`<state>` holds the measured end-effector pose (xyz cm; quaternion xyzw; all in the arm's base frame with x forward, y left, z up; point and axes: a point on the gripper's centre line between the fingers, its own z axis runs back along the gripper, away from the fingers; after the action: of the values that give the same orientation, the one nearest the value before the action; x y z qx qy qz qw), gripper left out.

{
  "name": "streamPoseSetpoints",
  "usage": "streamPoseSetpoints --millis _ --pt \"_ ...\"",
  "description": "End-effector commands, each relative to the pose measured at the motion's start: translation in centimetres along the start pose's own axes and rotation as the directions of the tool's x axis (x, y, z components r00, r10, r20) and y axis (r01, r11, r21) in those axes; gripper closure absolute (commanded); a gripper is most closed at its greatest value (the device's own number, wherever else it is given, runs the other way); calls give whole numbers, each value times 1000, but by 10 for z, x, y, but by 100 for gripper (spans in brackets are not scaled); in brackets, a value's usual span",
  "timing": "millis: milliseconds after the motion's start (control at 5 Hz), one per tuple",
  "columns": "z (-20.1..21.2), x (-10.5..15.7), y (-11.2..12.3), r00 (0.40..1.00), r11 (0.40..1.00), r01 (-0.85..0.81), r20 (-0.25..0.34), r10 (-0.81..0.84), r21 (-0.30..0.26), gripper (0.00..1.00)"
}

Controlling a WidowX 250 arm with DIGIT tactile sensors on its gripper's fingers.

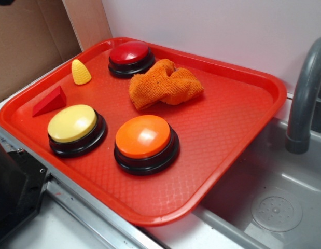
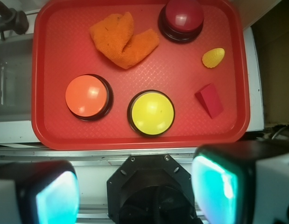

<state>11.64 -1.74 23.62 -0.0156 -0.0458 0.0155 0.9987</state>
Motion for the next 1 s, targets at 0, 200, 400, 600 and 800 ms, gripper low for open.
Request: streamPoseSetpoints --millis 0,200,400,600,800 --pt "0 0 0 1000 1000 0 0 0 0 0" --pt "-54 26 -38 981 981 195 -20 -195 11 0" --pt "-85 27 -49 963 962 269 -15 -268 51 0" --pt "-127 49 -40 944 939 328 -8 -329 101 0" --pt "-156 60 -45 923 920 383 14 -385 83 0"
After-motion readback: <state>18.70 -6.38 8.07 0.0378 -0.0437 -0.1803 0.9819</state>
